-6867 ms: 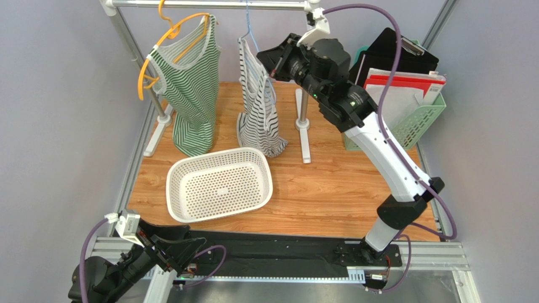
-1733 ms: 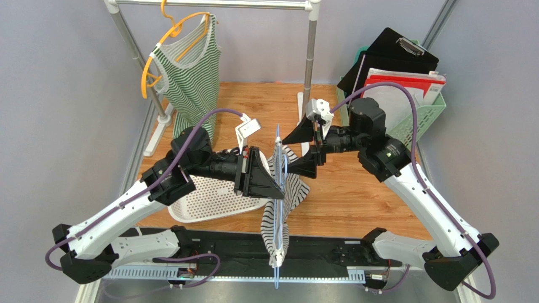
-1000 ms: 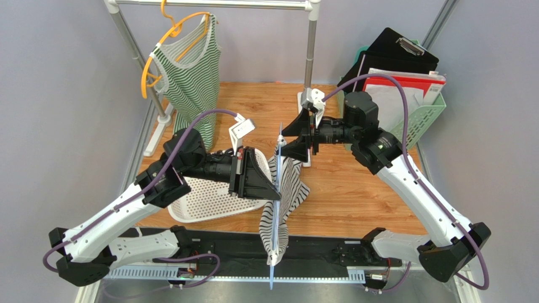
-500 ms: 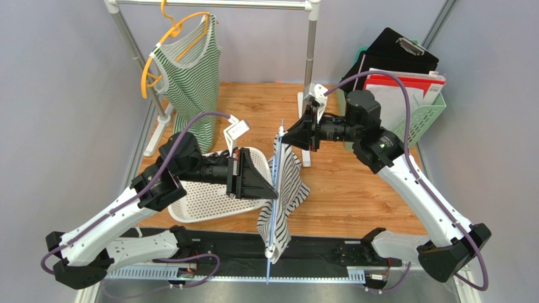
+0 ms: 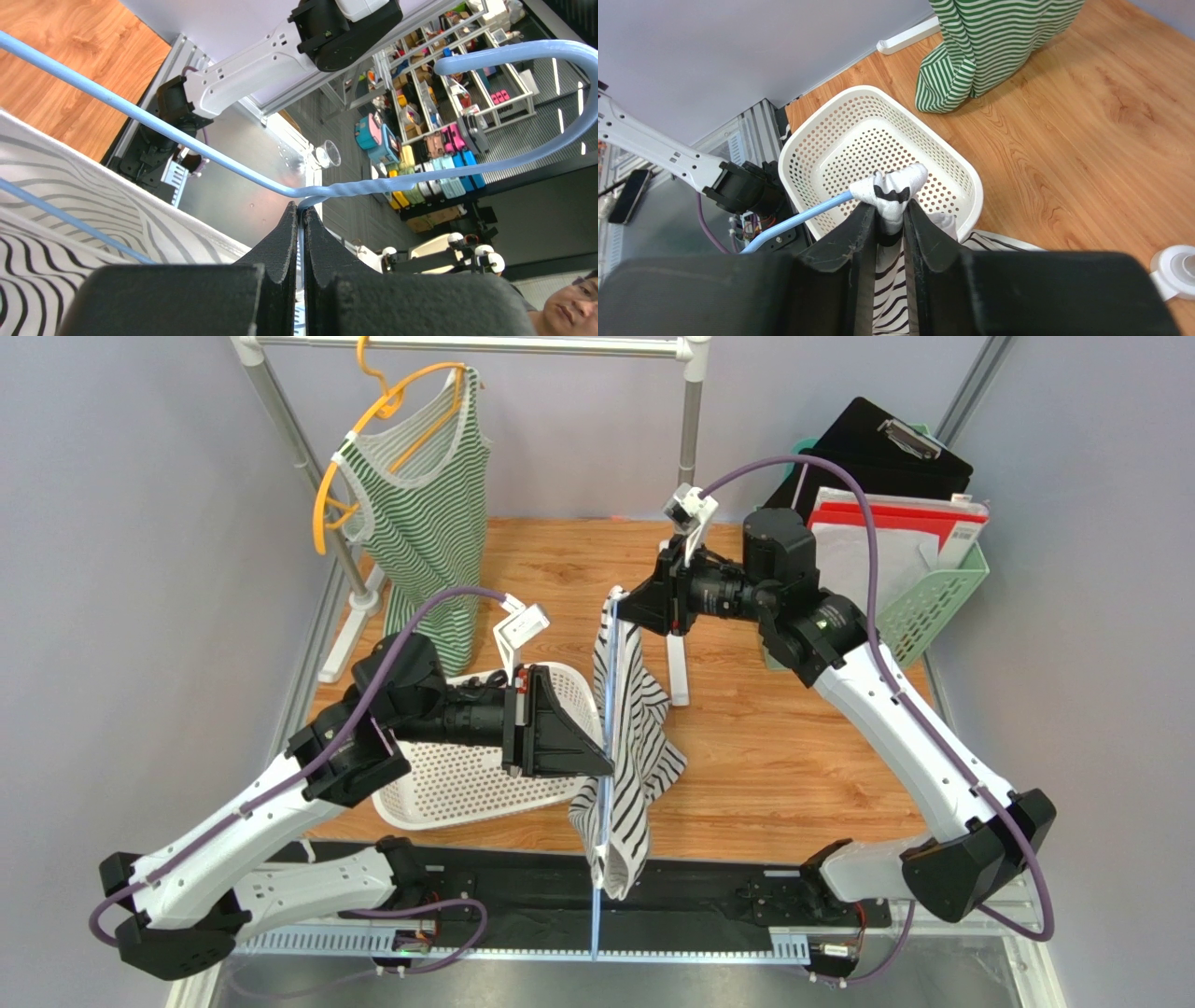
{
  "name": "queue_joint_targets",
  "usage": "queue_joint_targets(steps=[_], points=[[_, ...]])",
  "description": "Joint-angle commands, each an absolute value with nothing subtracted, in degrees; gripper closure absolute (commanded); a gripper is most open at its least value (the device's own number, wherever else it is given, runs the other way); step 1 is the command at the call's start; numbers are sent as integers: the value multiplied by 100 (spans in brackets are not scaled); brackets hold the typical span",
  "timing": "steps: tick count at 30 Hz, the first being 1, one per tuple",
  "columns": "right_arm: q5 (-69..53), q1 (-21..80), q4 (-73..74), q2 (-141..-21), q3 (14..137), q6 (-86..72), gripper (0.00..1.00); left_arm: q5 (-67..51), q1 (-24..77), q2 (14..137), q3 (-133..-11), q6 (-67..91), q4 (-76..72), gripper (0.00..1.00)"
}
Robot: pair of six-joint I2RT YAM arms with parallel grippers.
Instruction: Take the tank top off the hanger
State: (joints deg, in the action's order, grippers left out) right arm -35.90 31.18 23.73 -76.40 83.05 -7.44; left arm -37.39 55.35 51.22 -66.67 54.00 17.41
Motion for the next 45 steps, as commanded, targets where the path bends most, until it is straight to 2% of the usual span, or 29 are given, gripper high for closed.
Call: queue_joint_targets(steps=[1, 17, 23, 26, 31, 32, 35, 36, 38, 39, 45], points=[[-3269, 2918, 2223, -7717, 8569, -1116, 76, -3868, 5572, 4834, -6697, 5370, 1652, 100], [-3824, 2628, 2118, -7735, 8385, -2303, 71, -3692, 5572, 5001, -6873, 5230, 1424, 100], [-3622, 2461, 2145, -7638, 8271, -2514, 85, -3165, 5572, 5123, -7188, 4914, 1766, 100], [-3586, 2304, 2118, -7673, 8235, -2584, 97, -2629, 5572, 5343, -7618, 4510, 2117, 100], [-3568, 1996, 2083, -7769, 8288, -2742, 96, -1803, 5564, 5844, -8226, 3842, 2303, 100], [-3612, 1873, 2031, -7813, 8314, -2768, 94, -1715, 5563, 6062, -8418, 3658, 2294, 100], [-3805, 1653, 1995, -7927, 8516, -2926, 69, -1573, 5546, 6580, -8884, 3402, 2303, 100], [-3849, 1635, 2013, -7980, 8586, -2944, 54, -1591, 5537, 6722, -9034, 3358, 2364, 100], [-3815, 1591, 2213, -8033, 8823, -2918, 42, -1643, 5511, 7064, -9368, 3296, 2364, 100], [-3745, 1582, 2319, -8025, 8894, -2874, 33, -1696, 5502, 7145, -9456, 3270, 2321, 100], [-2498, 1573, 3365, -7613, 9000, -2321, 20, -1933, 5204, 7523, -9738, 3419, 2092, 100]])
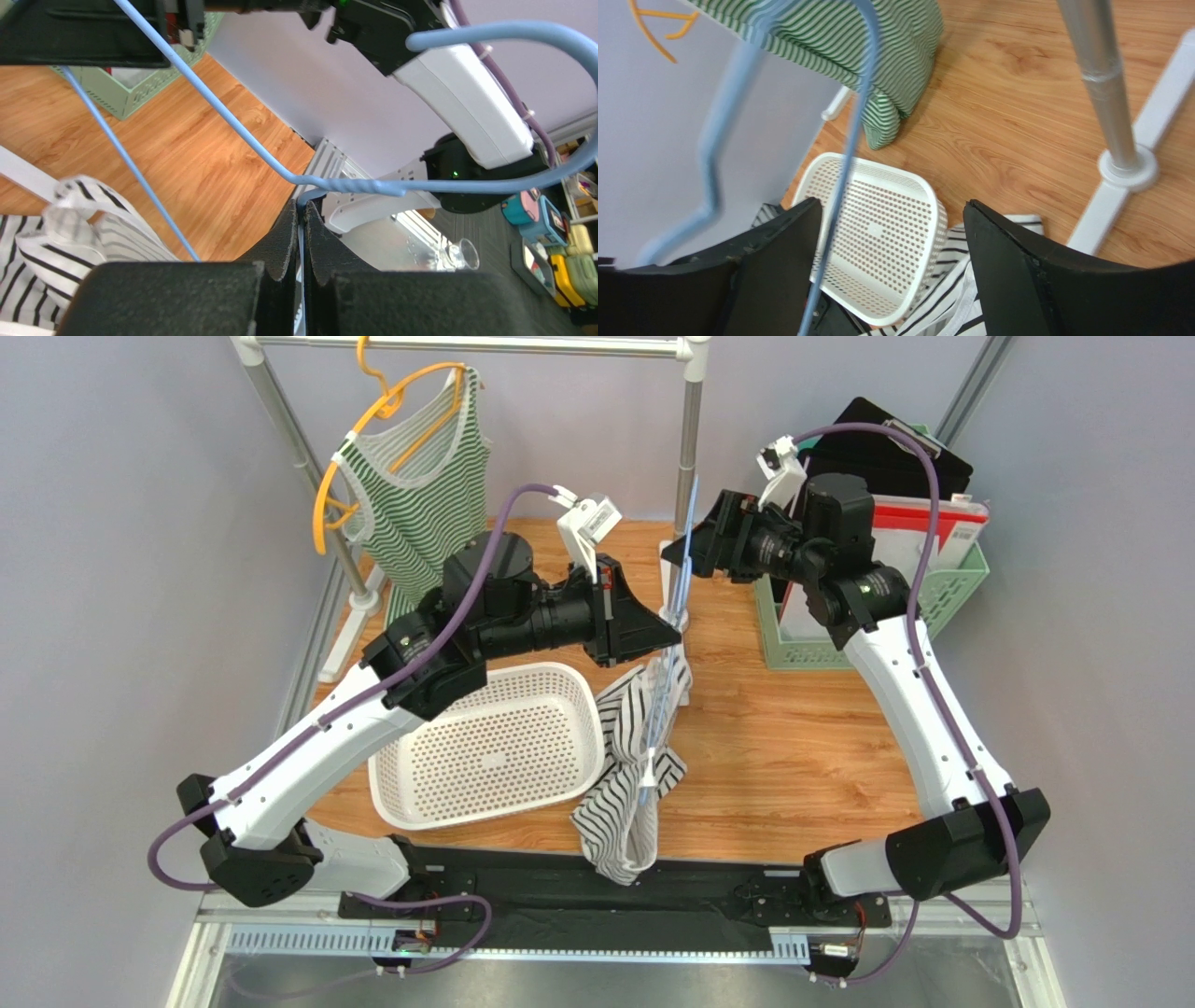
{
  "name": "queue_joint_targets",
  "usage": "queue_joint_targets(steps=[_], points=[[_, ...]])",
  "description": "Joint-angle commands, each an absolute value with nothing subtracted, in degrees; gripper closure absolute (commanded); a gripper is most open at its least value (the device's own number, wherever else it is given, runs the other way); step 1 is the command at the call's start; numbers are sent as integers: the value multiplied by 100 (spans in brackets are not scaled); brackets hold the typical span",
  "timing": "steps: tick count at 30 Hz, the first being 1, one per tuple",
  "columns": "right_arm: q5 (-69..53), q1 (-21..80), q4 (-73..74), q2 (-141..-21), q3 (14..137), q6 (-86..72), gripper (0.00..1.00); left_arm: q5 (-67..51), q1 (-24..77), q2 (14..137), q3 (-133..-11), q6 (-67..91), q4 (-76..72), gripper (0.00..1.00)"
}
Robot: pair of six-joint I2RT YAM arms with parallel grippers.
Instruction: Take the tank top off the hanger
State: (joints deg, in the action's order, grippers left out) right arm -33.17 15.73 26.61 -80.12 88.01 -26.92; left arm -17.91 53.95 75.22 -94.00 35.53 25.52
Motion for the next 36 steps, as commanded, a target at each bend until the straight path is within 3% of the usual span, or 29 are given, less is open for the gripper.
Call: queue_joint_targets(steps=[1, 14, 18, 22, 28, 36], points=[[-2209, 1573, 3471, -7524, 8922, -2251, 19, -1951, 5177, 7541, -9703, 3428, 2048, 100], [-1081, 1573, 4184, -6514, 8570, -1696, 14, -1987, 4641, 7998, -9984, 3095, 1495, 100], [-1659, 1573, 3807, -6004, 8131, -1679, 14, -1995, 4553, 8007, -9766, 2831, 1038, 100], [-3035, 1582, 2965, -5582, 7508, -1661, 14, -1881, 4526, 7989, -9606, 2620, 589, 100], [-4427, 1835, 2058, -5248, 6831, -2100, 17, -1601, 4447, 8218, -10063, 2698, 1010, 100], [-3684, 3531, 2495, -5185, 6724, -1618, 21, -782, 4438, 7674, -9494, 3673, 1722, 100]])
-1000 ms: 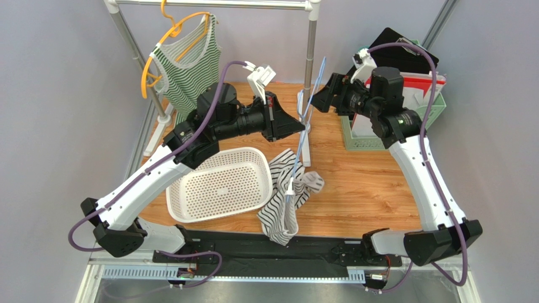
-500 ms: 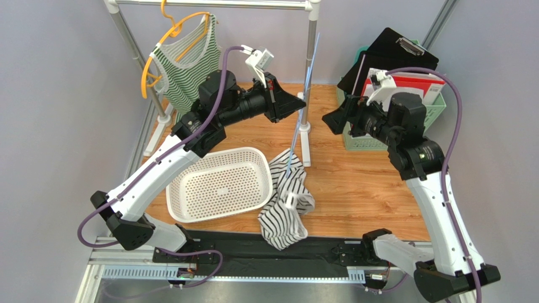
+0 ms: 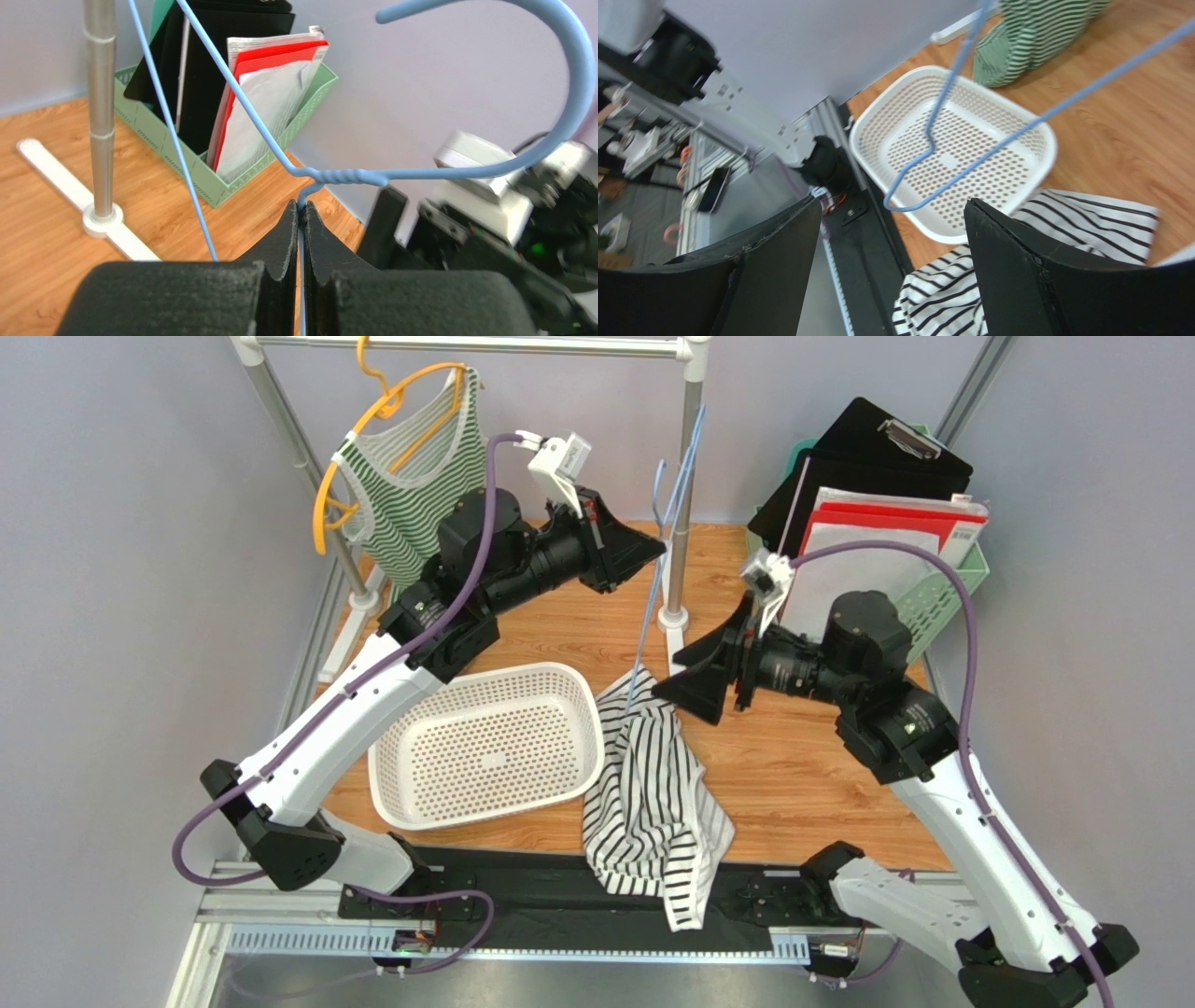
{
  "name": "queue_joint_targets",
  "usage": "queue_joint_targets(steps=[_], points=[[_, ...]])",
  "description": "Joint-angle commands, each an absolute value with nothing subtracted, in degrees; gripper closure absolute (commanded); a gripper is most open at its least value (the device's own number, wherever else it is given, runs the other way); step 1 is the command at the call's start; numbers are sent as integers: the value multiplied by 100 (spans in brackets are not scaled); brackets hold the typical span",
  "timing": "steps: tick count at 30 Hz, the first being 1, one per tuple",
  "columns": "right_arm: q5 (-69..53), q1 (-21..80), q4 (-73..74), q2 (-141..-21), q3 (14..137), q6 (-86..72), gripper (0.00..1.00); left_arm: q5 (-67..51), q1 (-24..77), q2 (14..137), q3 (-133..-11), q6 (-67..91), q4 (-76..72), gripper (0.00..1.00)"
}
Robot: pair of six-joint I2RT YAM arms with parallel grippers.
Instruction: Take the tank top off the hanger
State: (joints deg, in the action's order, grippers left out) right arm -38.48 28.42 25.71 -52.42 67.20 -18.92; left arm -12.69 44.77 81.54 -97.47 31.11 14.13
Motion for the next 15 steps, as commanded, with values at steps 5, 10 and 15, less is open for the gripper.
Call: queue_joint_targets(steps=[5, 10, 15], points=[[-3129, 4289, 2312, -5387, 6688, -1792, 30, -651, 4430, 6997, -8502, 4436, 1670, 100], [-2805, 4588, 2039, -5589, 6759, -2091, 42, -239, 4438, 6136, -7805, 4825, 1704, 100], [-2856, 4789, 1452, -5922, 6759, -2636, 45, 209, 4438, 5529, -7392, 5097, 1837, 100]])
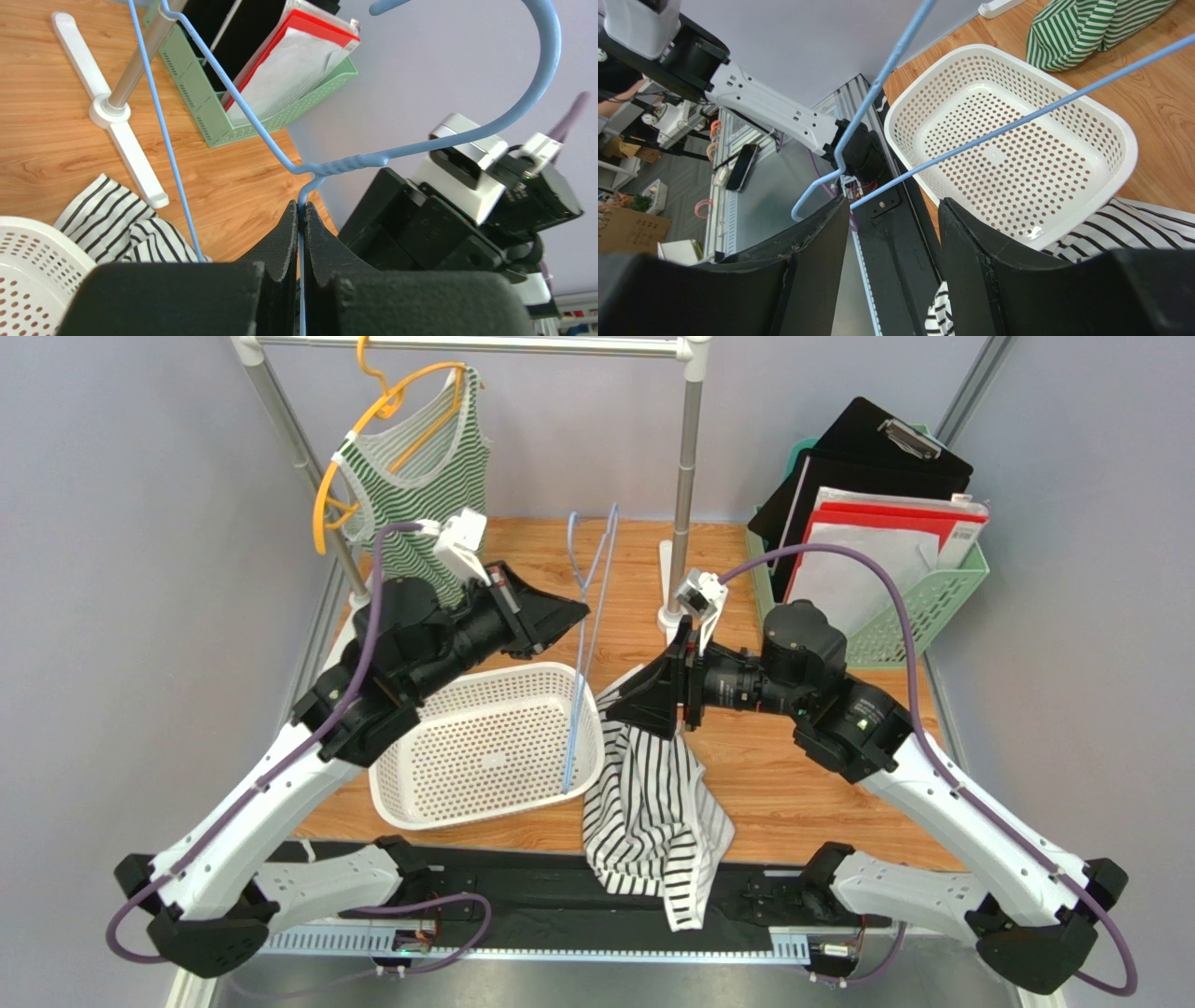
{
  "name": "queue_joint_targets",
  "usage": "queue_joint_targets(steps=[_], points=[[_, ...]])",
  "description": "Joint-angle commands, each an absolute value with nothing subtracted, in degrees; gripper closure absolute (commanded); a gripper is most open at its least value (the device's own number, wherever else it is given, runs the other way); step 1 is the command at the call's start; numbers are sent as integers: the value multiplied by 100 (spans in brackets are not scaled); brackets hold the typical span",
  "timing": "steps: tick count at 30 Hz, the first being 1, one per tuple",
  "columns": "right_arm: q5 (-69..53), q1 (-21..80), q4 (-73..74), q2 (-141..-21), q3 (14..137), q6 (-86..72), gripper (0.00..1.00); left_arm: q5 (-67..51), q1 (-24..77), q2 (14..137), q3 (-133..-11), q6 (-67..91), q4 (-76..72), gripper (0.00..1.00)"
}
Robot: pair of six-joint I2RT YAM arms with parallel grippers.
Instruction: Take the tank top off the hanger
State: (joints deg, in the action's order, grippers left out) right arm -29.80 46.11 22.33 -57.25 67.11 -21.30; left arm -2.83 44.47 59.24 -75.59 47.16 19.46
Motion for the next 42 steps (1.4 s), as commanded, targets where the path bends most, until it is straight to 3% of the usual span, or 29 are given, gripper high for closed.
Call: queue_joint_targets(steps=[1, 8, 17, 21, 26, 27, 28, 31, 32, 35, 38, 42], points=[[-2856, 4842, 1381, -6002, 6811, -2689, 43, 263, 4430, 5459, -7348, 5106, 1820, 100], [-2689, 5440, 976, -6477, 7084, -3067, 36, 439, 4430, 5142, -7085, 5106, 1890, 100], [-2409, 5888, 791, -6829, 7207, -3331, 45, 545, 4430, 4887, -6873, 5150, 1916, 100], [-2443, 5889, 589, -6925, 7137, -3550, 58, 536, 4438, 4755, -6794, 5186, 1898, 100], [-2373, 5897, 361, -6987, 7084, -3858, 88, 712, 4430, 4553, -6785, 5080, 2091, 100], [-2303, 5889, 352, -7022, 7101, -3893, 100, 808, 4438, 4518, -6794, 5002, 2248, 100], [-2259, 5897, 352, -7057, 7154, -3902, 100, 869, 4430, 4474, -6794, 4966, 2311, 100], [-2180, 5845, 413, -7232, 7329, -3955, 100, 1063, 4430, 4202, -6680, 4835, 2557, 75], [-2180, 5801, 474, -7286, 7495, -3972, 100, 1107, 4438, 4001, -6636, 4790, 2662, 61], [-2232, 5661, 597, -7514, 7864, -3990, 100, 1195, 4430, 3499, -6487, 4667, 2986, 43], [-2372, 5477, 580, -7760, 8199, -4087, 100, 1301, 4438, 2982, -6416, 4641, 3391, 35], [-2548, 5125, 528, -8164, 8760, -4245, 100, 1257, 4430, 2409, -6425, 4562, 3936, 32]])
